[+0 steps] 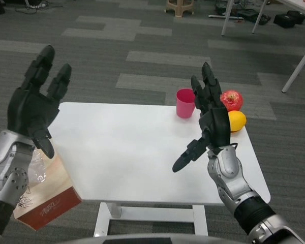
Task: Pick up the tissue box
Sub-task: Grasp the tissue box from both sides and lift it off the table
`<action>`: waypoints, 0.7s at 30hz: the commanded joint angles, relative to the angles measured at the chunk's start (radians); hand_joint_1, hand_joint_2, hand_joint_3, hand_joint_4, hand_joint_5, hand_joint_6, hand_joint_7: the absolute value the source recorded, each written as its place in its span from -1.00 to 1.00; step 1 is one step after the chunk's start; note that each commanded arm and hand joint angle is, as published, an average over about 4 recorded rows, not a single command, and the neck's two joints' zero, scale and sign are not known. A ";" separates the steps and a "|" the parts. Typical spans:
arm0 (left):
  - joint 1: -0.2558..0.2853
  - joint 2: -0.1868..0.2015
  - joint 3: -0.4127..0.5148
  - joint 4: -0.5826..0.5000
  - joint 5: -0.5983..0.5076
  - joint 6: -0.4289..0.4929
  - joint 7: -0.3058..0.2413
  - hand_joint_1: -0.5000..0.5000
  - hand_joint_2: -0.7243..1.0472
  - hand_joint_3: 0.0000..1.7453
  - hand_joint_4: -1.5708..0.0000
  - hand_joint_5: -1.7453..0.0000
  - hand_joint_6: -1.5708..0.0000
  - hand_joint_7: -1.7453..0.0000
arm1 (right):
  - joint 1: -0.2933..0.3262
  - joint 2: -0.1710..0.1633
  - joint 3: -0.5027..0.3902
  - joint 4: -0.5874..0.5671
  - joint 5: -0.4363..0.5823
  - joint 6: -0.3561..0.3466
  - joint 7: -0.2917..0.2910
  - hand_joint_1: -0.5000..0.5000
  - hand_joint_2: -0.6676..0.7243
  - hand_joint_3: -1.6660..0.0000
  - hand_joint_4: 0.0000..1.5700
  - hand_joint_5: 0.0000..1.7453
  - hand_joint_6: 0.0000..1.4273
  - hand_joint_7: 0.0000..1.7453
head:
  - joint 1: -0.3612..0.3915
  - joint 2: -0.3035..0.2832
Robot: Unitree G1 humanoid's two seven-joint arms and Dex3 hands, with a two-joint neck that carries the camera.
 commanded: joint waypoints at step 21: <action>0.247 0.063 0.325 0.105 0.003 0.003 -0.005 1.00 -0.70 -1.00 1.00 1.00 1.00 1.00 | -0.025 0.003 -0.013 0.105 0.003 0.001 0.016 -0.92 0.84 1.00 -1.00 -1.00 -1.00 -1.00 | 0.243 -0.042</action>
